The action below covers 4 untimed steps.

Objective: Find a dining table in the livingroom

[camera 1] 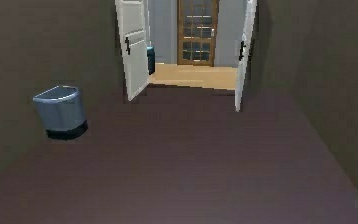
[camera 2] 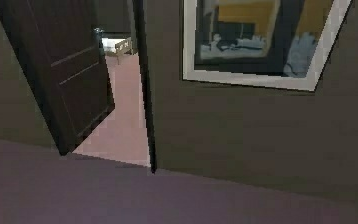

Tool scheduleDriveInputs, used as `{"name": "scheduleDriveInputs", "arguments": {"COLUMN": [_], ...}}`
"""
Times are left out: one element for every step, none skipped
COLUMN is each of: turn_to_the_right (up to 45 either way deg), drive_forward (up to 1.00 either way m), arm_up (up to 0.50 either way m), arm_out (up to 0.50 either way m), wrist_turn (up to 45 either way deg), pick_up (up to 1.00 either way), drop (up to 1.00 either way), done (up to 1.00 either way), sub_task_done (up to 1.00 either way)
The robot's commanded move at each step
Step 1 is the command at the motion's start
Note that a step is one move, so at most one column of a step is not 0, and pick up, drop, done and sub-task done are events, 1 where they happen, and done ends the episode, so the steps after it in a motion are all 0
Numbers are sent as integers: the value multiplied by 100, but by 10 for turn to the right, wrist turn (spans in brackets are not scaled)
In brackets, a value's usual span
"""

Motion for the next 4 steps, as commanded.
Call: {"name": "scheduleDriveInputs", "arguments": {"turn_to_the_right": [0,0,0,210], "drive_forward": [100,100,75,0], "arm_up": [0,0,0,0], "arm_out": [0,0,0,0], "wrist_turn": [0,0,0,0], "pick_up": [0,0,0,0], "drop": [0,0,0,0], "done": [0,0,0,0], "sub_task_done": [0,0,0,0]}}
